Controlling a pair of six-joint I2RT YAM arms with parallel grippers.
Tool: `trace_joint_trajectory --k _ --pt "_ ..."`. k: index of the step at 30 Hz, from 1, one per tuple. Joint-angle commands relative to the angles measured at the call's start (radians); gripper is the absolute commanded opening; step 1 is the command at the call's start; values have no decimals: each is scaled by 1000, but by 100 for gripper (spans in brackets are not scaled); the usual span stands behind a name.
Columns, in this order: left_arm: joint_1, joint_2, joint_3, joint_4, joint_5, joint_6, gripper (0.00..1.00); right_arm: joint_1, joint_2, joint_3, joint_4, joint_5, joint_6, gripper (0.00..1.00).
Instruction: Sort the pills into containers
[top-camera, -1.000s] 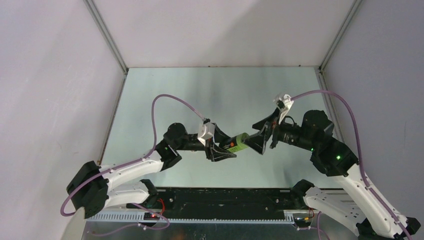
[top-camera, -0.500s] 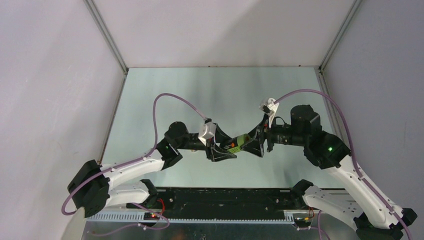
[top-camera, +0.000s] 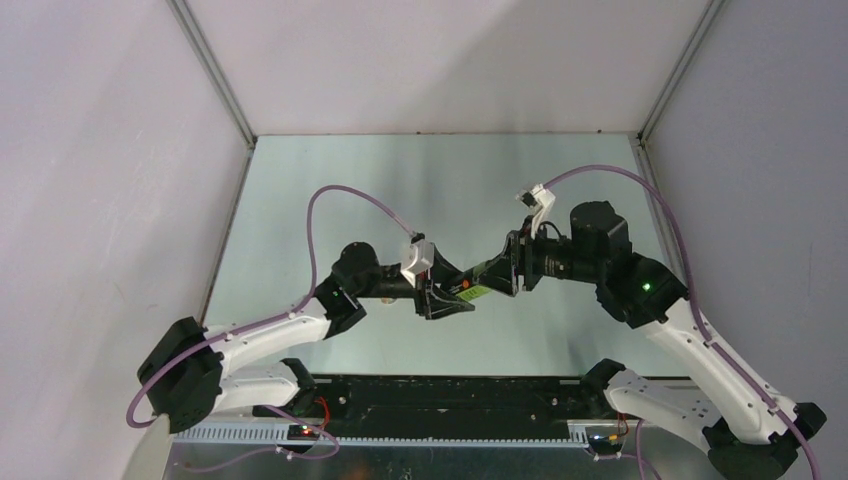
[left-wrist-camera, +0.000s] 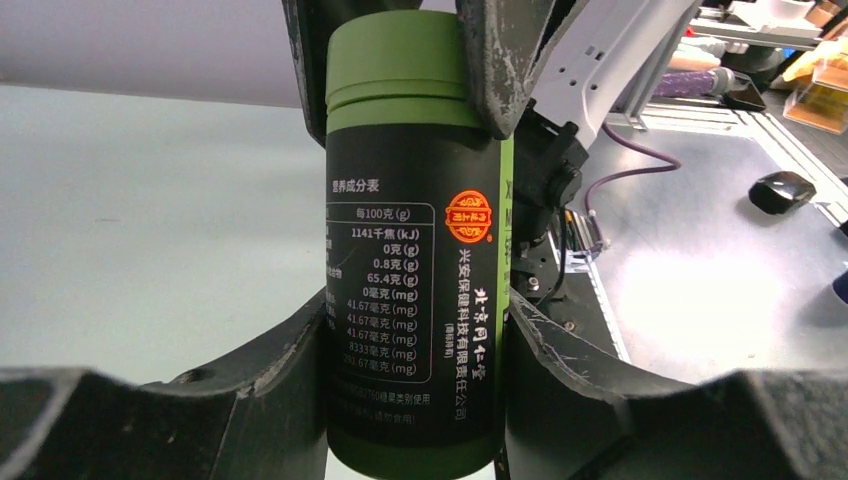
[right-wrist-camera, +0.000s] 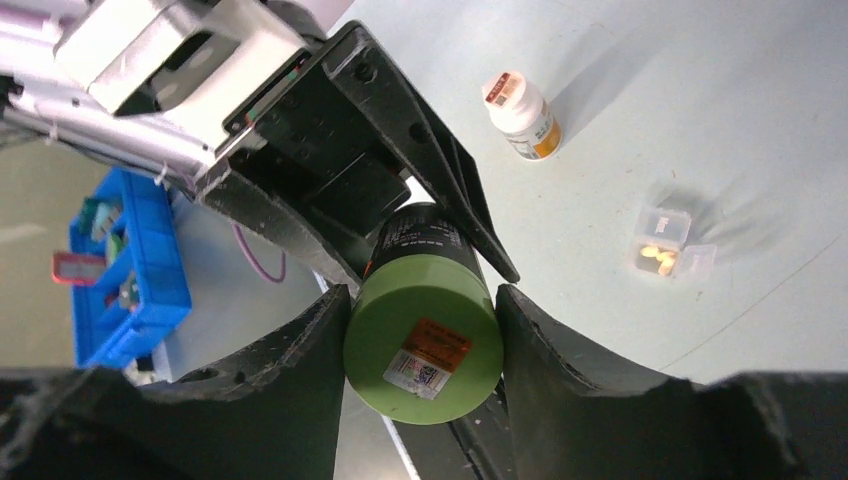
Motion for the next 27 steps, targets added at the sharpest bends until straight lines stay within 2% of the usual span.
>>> trace_joint_trajectory --k 1,7,9,11,12,13,14,16,21,23,27 --pt "-9 -21 36 56 -47 23 0 0 33 32 66 146 168 37" --pt "-10 -22 7 92 -198 17 0 103 64 32 96 526 377 37" --pt "-10 -20 1 109 -224 11 0 124 84 36 124 557 403 38" --pt "-11 -20 -1 110 -244 8 0 127 100 42 144 540 400 48" --pt "-10 -21 -2 110 -252 7 0 126 97 45 147 528 382 62" --pt "-11 -24 -8 110 -257 5 0 126 84 44 149 524 347 69" --pt "-10 -27 -15 110 -259 3 0 126 72 44 149 512 321 81" --pt "-10 -34 -25 121 -261 -5 0 119 30 39 150 453 224 90" --pt "-10 -24 -33 172 -211 -50 0 63 -110 5 110 207 -51 94" --pt "-10 -16 -29 198 -177 -69 0 47 -158 -20 104 96 -107 94" --pt "-10 1 -17 229 -85 -101 0 31 -195 -34 81 -21 -175 94"
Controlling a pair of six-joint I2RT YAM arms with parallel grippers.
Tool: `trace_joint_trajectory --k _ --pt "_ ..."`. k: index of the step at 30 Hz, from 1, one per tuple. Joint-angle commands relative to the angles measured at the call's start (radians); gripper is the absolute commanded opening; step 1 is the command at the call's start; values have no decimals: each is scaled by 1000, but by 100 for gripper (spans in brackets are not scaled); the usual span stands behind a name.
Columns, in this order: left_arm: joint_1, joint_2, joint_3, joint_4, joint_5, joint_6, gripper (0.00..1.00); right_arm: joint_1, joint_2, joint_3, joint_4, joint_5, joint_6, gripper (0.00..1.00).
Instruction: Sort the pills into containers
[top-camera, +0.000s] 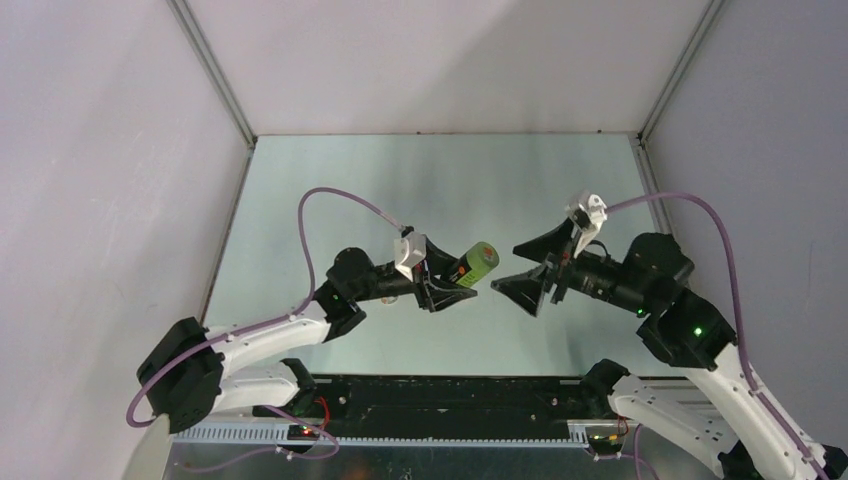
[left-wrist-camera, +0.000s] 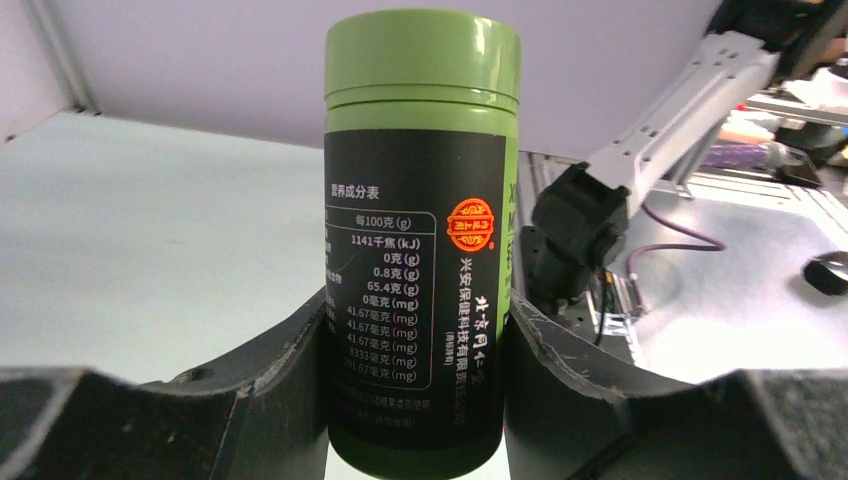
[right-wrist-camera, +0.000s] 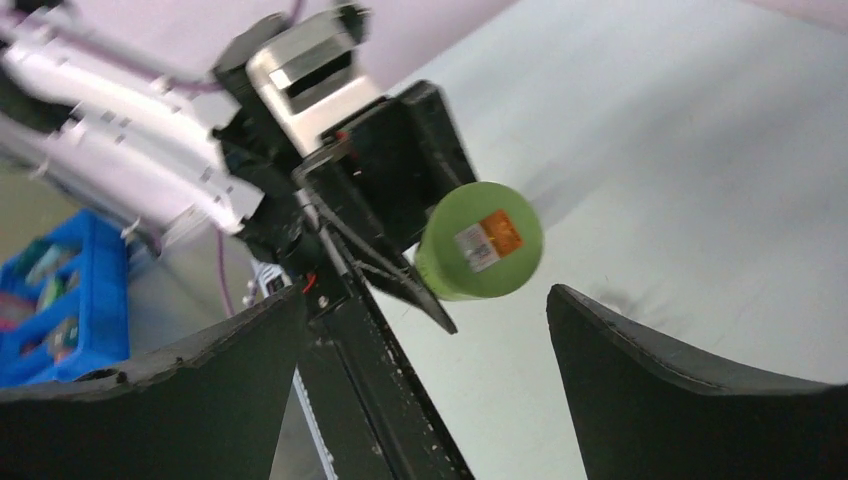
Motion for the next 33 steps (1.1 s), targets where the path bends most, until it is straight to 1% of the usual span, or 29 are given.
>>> trace_joint_trajectory --k 1,7,9,11,13,15,19,20,22,23,24,26,27,28,29,33 --pt "-3 13 18 128 135 -58 0 -17 -14 -10 -24 -203 -161 94" --pt "-3 30 25 191 260 -116 0 -25 18 9 -71 -186 -199 94" --pt "-3 38 27 210 287 -134 0 -28 34 8 -44 -182 -168 89" --pt "-3 46 30 228 295 -148 0 -31 55 8 -19 -158 -127 78" --pt "-3 48 31 231 293 -150 0 -36 72 8 -3 -134 -90 72" --pt "-3 51 31 234 289 -150 0 -40 82 4 20 -123 -60 63" --pt "-4 53 31 227 258 -141 0 -39 88 -13 78 -99 4 50" --pt "-4 50 33 204 235 -126 0 -39 90 -20 94 -89 26 48" --pt "-3 37 38 149 188 -89 0 -39 97 -28 114 -49 70 41" --pt "-3 30 39 129 169 -61 0 -38 100 -33 118 -12 85 36" --pt "-3 16 42 86 126 -47 0 -32 109 -34 124 20 125 35" --pt "-4 -2 45 26 69 -1 0 6 131 -36 122 171 180 33" --pt "-3 -14 47 -6 51 30 0 23 139 -37 119 302 197 32" --pt "-3 -21 49 -22 15 48 0 62 160 -37 118 358 225 31" --pt "-4 -33 51 -61 -7 83 0 80 183 -31 111 457 241 30" --pt "-3 -66 57 -157 -163 165 0 157 261 3 79 678 331 26"
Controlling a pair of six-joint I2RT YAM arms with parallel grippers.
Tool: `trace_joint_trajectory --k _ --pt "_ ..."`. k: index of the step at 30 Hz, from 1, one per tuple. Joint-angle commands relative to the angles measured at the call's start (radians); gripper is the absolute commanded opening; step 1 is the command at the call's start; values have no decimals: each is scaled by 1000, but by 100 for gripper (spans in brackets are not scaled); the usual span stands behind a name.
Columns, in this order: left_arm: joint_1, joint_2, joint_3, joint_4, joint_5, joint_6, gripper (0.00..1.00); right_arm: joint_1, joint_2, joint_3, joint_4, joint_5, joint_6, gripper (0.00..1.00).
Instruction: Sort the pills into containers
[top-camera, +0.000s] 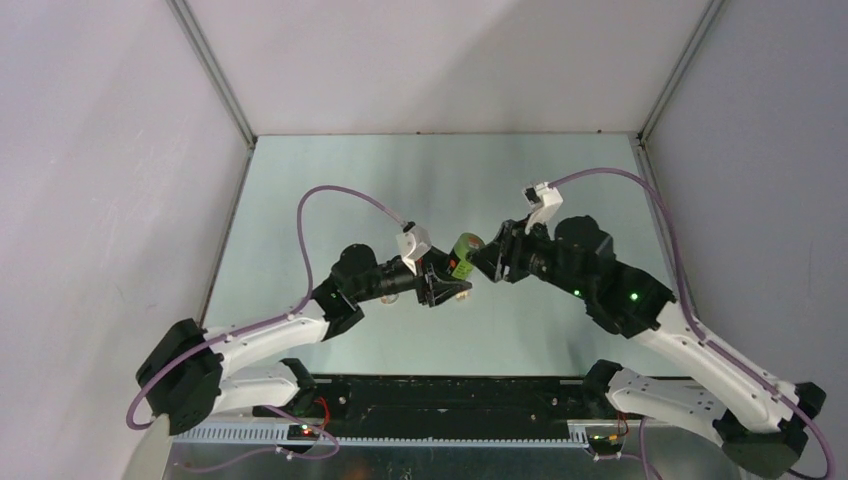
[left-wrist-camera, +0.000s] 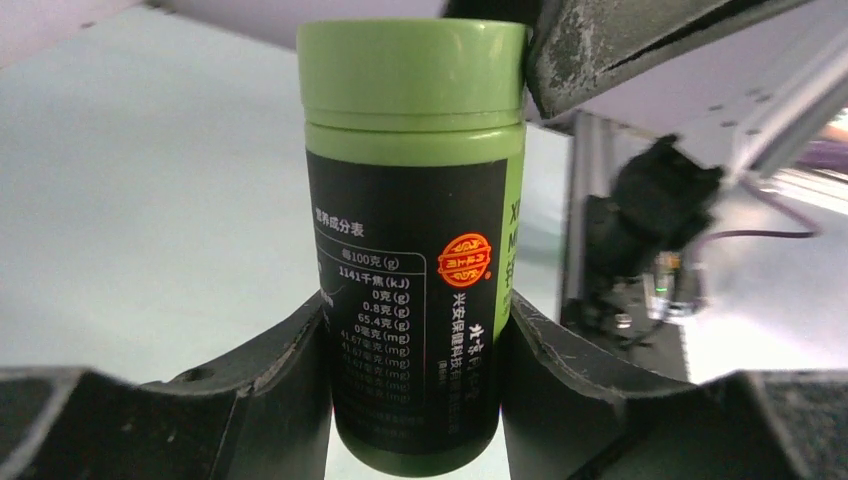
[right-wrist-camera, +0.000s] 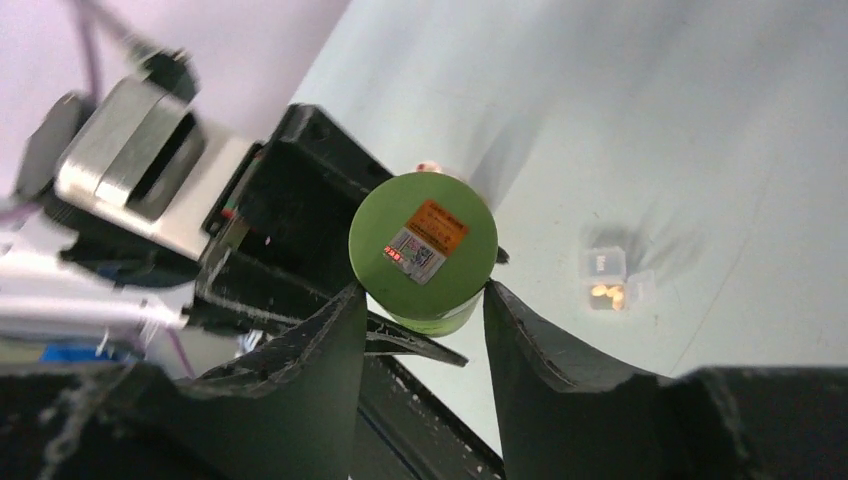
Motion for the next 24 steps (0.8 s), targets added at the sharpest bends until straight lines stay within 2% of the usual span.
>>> trace_joint_trajectory --k 1,4,6,7,8,9,11,13,16,21,24 --pt "-18 -72 54 -58 -128 181 0 53 97 46 15 444 140 25" --pt "-18 -88 65 -114 -185 213 0 86 138 79 9 532 138 26" --pt "-18 -92 69 -134 -194 216 0 89 144 93 15 525 116 32" --pt "-18 -93 69 -138 -194 216 0 88 142 95 18 494 105 46" --pt "-18 -93 69 -141 -188 216 0 88 133 94 28 474 77 50" --pt "-18 -94 68 -141 -184 216 0 87 127 95 31 427 60 61" --pt "-18 -93 67 -137 -169 216 0 75 90 95 38 334 7 73" --pt "-19 -92 68 -134 -144 214 0 46 53 87 41 213 -47 79" --pt "-19 -91 67 -119 -101 199 0 -26 -1 63 46 7 -101 82" --pt "-19 -93 55 -65 -30 168 0 -155 -69 15 55 -191 -95 83" --pt "-19 -91 53 -35 6 146 0 -170 -69 8 60 -327 -107 85"
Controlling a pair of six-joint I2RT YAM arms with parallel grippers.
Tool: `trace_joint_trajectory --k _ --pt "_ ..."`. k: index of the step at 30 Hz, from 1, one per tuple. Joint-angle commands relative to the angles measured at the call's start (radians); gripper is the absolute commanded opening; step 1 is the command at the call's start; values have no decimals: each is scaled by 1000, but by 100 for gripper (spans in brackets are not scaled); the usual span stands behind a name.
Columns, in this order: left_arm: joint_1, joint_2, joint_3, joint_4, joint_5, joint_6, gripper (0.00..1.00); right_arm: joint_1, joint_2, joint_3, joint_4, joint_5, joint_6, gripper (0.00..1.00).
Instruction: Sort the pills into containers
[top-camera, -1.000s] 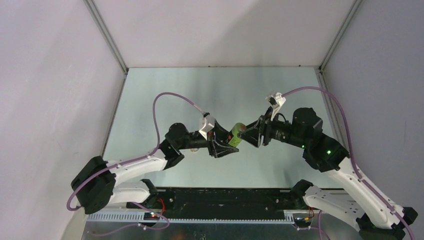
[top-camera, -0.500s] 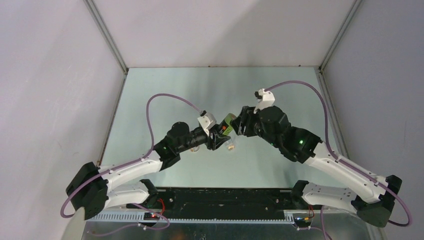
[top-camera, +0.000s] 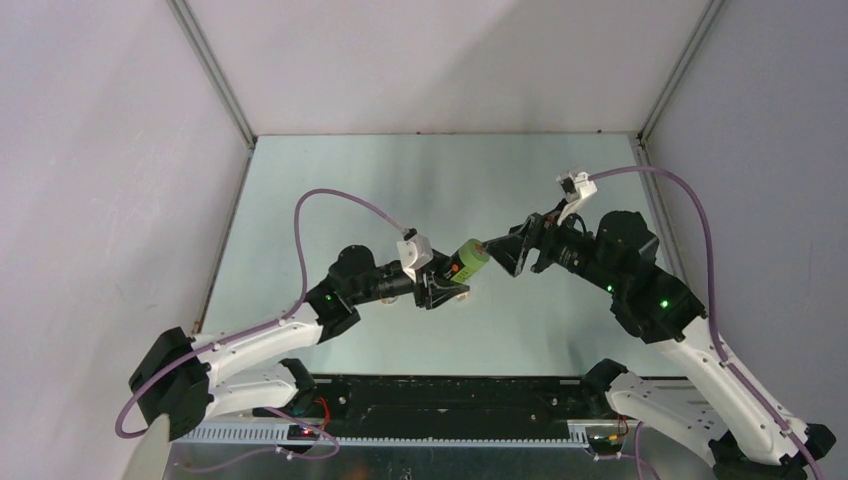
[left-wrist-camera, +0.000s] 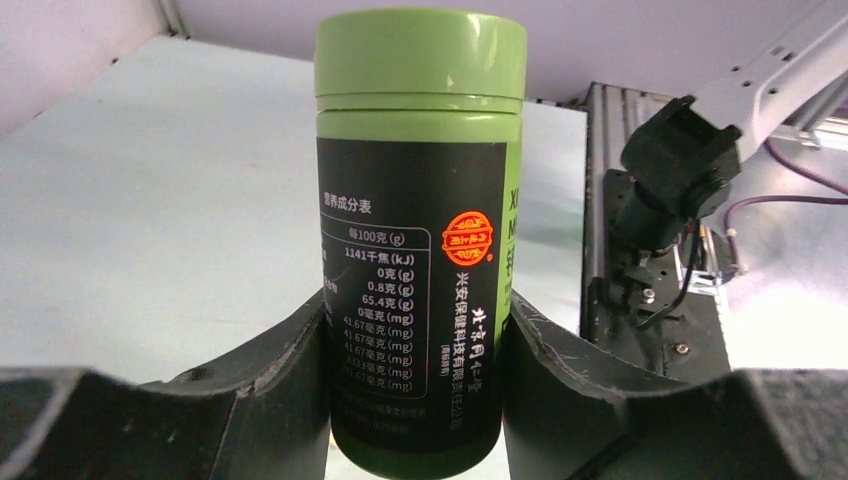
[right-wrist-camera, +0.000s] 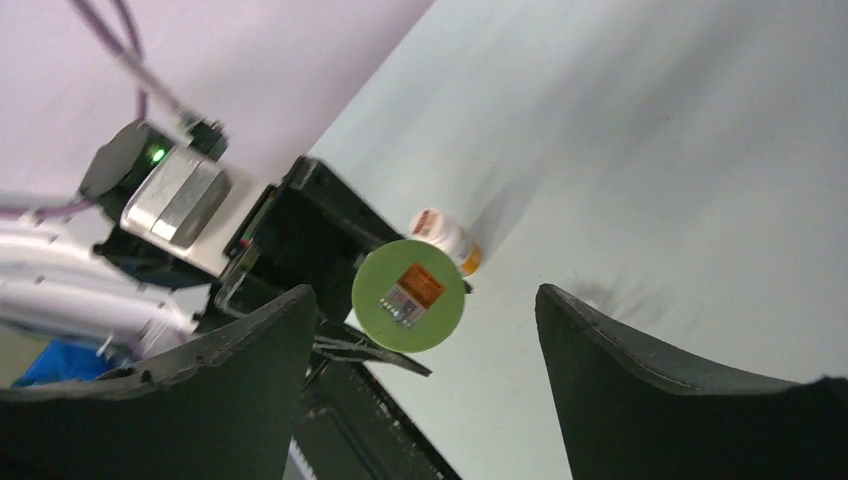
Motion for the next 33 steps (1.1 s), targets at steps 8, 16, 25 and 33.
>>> trace_joint_trajectory --k 8,16,25,33 --pt "-4 -12 44 141 174 -49 0 -18 38 -25 55 -336 -71 88" --pt "-3 -1 53 140 184 -53 0 -15 59 -26 99 -238 -11 55" --pt "-4 -8 105 -42 31 22 0 58 97 -24 55 86 124 31" --pt "-3 -4 174 -177 -104 121 0 136 141 -12 5 390 251 28"
